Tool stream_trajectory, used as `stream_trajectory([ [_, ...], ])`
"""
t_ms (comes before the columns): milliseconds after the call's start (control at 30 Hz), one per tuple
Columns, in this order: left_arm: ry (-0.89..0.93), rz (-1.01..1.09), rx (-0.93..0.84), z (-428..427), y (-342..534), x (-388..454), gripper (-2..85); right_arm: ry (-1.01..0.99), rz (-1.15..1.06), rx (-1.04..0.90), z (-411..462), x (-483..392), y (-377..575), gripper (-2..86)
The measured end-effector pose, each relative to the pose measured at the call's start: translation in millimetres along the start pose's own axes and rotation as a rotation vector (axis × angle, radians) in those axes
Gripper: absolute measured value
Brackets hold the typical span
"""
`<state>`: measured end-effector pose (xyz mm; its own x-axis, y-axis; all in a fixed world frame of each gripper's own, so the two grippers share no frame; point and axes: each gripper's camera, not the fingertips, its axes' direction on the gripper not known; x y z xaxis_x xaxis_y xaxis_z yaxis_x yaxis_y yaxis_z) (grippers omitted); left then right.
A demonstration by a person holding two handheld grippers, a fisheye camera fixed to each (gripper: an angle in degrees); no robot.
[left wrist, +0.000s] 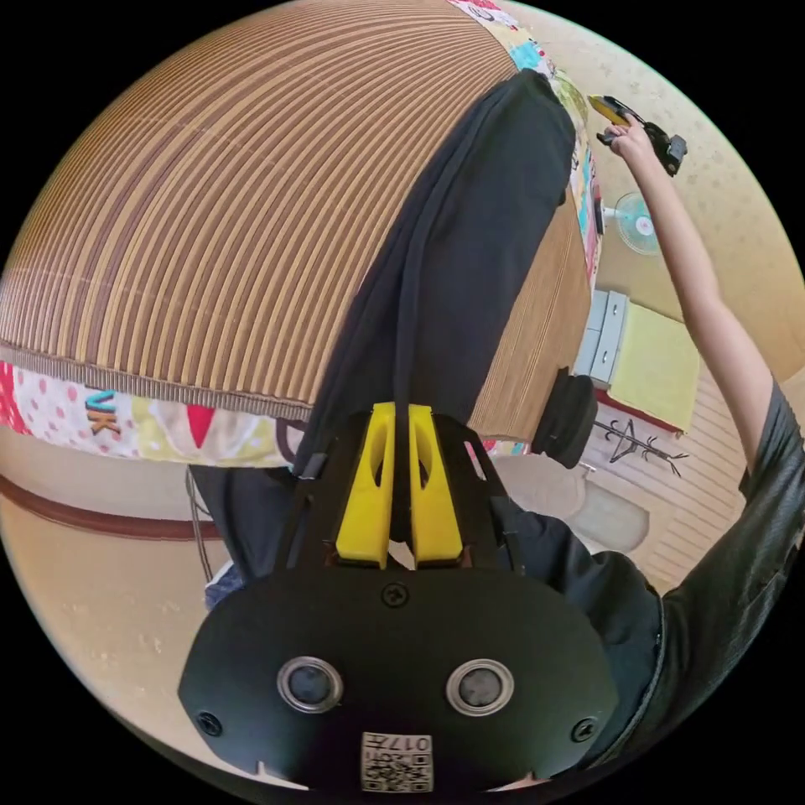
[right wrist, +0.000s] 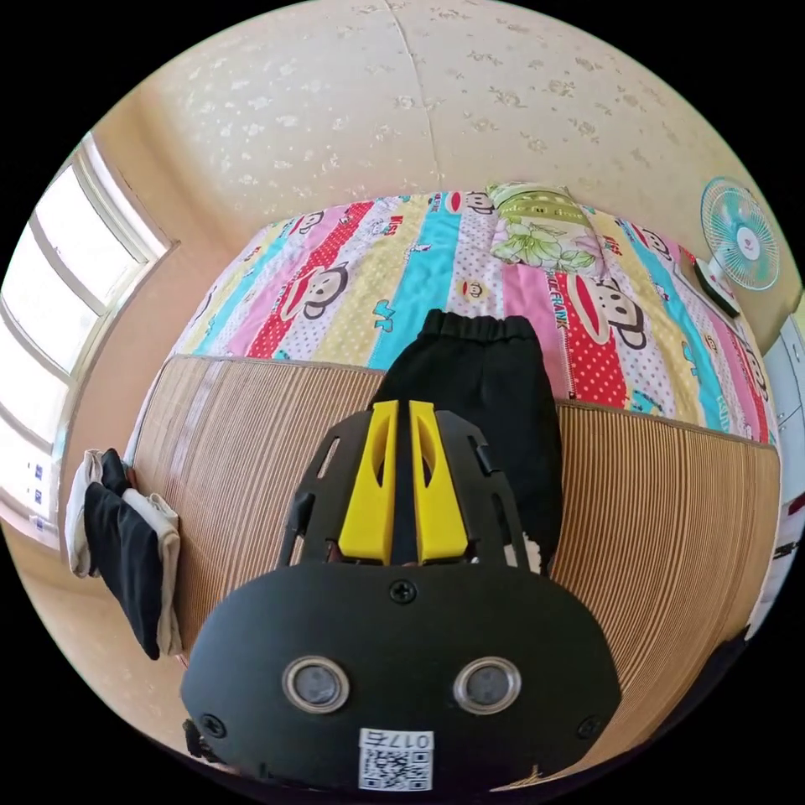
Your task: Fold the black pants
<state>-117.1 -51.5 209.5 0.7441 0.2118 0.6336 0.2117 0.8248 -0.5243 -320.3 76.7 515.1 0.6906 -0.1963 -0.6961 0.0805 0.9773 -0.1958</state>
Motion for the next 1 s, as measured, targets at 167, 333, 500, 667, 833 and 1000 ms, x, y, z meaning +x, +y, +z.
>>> stream_trajectory([
  [167,-0.084,0.138,-0.105,6.1,-16.8,14.6,2.1,-0.046,-0.020,-0.188,-31.7,37.6,149.8,7.3],
  [333,-0.149,0.249,-0.205,5.4,-28.6,34.7,2.7,-0.196,0.207,-0.447,-59.6,54.7,325.1,9.3],
  [500,-0.167,0.329,-0.298,8.4,-42.6,40.3,2.7,-0.253,0.388,-0.568,-66.0,13.3,420.4,9.2],
  [667,-0.118,0.373,-0.439,9.7,-57.5,32.9,1.8,-0.228,0.567,-0.608,-74.7,5.9,438.0,3.5],
  [833,0.357,0.482,-0.377,-41.0,-54.0,31.4,0.5,-0.293,0.546,-0.456,-132.6,-2.5,425.9,1.9],
  [1000,0.183,0.393,-0.345,-50.8,-45.4,-1.1,0.9,-0.315,0.475,-0.456,-116.9,5.1,445.5,2.2],
])
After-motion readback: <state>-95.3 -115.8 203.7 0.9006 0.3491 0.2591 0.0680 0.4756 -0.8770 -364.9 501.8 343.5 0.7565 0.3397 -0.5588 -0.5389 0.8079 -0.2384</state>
